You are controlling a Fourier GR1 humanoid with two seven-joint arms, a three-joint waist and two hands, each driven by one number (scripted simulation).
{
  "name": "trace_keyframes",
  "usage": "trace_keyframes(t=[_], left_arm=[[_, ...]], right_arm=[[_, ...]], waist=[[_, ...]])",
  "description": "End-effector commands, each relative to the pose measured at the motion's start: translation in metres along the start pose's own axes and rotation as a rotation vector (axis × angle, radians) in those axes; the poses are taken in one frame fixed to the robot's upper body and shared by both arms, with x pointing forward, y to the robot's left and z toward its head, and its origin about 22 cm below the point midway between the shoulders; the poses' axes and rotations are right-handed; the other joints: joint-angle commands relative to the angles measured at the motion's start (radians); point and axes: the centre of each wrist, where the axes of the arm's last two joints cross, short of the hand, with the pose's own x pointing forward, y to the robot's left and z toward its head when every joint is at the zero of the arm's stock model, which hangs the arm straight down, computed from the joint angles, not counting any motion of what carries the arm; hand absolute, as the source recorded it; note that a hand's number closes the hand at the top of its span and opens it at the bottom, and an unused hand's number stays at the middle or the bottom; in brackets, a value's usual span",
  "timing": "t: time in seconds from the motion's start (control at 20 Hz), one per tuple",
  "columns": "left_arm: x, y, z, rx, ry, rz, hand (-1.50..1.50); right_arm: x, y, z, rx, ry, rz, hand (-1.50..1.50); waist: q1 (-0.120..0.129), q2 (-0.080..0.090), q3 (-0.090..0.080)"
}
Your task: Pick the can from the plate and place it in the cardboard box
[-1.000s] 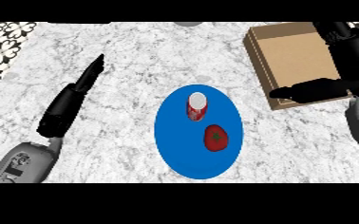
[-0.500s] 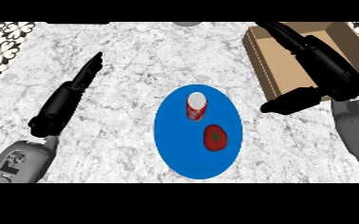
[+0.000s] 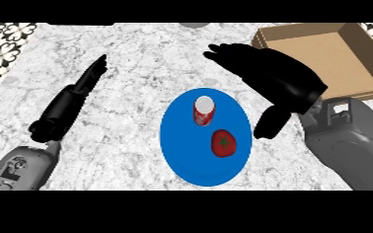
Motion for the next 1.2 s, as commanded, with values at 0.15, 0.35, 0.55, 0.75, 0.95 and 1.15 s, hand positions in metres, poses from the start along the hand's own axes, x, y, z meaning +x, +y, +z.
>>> trace_keyframes(t=[0.15, 0.35, 0.55, 0.75, 0.95, 1.15], left_arm=[[-0.001, 0.004, 0.001, 0.004, 0.004, 0.002, 0.0], [0.009, 0.009, 0.004, -0.003, -0.002, -0.01, 0.0], [-0.005, 0.0, -0.002, 0.023, 0.004, -0.005, 0.0], [-0.007, -0.001, -0.006, -0.004, -0.004, 0.001, 0.0], [0.018, 0.015, 0.0, 0.013, -0.001, -0.001, 0.0], [0.017, 0.01, 0.003, 0.01, -0.004, 0.008, 0.0]], right_arm=[[0.057, 0.007, -0.032, 0.153, 0.106, 0.148, -1.5], [0.089, 0.012, -0.05, 0.185, 0.168, 0.147, -1.5], [0.101, 0.019, -0.039, 0.225, 0.191, 0.133, -1.5], [0.092, 0.05, -0.051, 0.251, 0.214, 0.11, -1.5], [0.101, 0.077, -0.05, 0.229, 0.256, 0.199, -1.5], [0.089, 0.061, -0.068, 0.205, 0.265, 0.196, -1.5]], waist=[[0.0, 0.002, 0.001], [0.001, 0.002, 0.001], [-0.011, 0.002, 0.001], [-0.01, 0.004, 0.002], [-0.005, 0.002, 0.002], [-0.003, 0.004, 0.002]])
